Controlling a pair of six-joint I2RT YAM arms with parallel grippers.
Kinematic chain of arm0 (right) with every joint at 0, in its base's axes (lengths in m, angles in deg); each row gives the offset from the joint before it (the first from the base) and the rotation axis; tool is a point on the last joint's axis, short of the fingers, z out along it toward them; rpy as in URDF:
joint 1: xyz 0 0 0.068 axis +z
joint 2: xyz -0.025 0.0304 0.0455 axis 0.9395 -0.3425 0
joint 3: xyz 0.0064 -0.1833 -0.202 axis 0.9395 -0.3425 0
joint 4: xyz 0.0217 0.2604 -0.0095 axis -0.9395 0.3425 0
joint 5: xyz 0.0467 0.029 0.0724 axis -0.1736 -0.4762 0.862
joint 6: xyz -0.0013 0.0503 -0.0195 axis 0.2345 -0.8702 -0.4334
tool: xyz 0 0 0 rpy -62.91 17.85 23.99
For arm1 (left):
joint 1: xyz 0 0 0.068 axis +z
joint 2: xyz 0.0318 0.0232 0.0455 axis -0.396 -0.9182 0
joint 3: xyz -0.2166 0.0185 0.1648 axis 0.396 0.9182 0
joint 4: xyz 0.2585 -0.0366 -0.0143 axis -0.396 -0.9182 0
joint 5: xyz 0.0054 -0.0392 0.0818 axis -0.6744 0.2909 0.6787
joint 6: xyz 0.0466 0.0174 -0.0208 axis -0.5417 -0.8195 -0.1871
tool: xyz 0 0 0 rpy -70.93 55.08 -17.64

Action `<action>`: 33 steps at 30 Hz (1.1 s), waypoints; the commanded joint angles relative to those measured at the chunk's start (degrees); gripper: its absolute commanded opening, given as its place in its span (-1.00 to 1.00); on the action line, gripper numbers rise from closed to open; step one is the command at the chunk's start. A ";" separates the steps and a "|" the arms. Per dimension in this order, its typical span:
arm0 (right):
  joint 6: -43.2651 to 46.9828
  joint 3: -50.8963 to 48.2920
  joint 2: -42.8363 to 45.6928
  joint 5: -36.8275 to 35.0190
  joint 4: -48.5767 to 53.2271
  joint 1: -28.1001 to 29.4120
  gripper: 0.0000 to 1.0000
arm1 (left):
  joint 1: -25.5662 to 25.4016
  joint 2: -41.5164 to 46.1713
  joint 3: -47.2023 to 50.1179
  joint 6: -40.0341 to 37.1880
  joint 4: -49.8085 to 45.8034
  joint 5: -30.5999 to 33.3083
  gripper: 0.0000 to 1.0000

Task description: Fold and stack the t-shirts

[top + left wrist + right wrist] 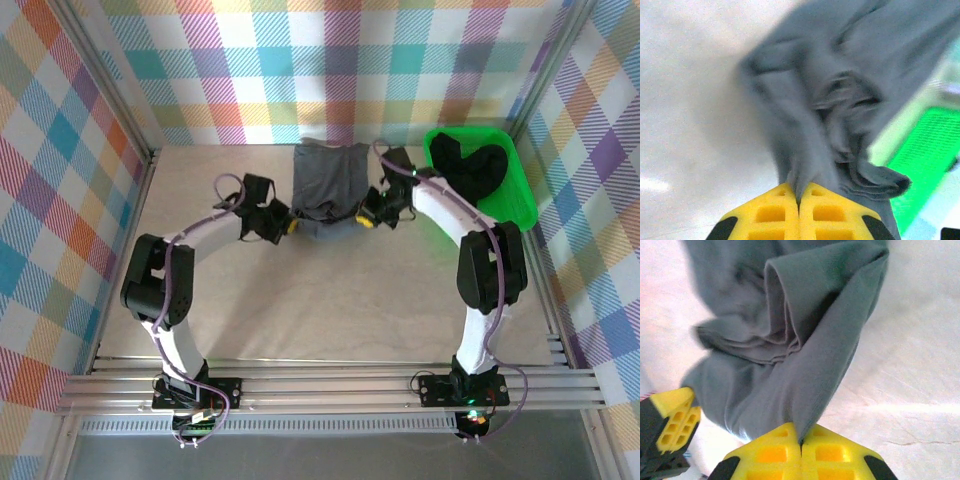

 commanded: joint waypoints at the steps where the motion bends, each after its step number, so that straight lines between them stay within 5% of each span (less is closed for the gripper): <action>1: 3.50 11.67 -2.54 0.07 7.56 -1.85 -1.00 | 1.99 3.22 -6.88 -1.30 -0.97 -0.43 -1.00; 6: 3.08 13.60 -3.74 3.39 11.28 -1.82 -1.00 | 1.45 5.69 -4.24 -1.43 -3.29 -3.47 -1.00; 15: -1.48 -25.45 10.92 7.46 -1.09 2.40 -1.00 | -5.92 15.13 18.80 -7.84 -15.15 -10.52 -1.00; 21: -3.77 -41.88 18.86 8.80 -3.47 7.37 -1.00 | -10.19 24.60 33.97 -9.33 -19.85 -11.63 -1.00; 27: -4.85 -45.27 27.19 8.33 0.76 8.69 -1.00 | -10.59 34.86 38.32 -7.71 -23.08 -12.88 -1.00; 33: -5.83 -35.94 31.61 6.64 7.60 8.69 -1.00 | -10.34 41.00 29.91 -4.26 -26.39 -8.28 -1.00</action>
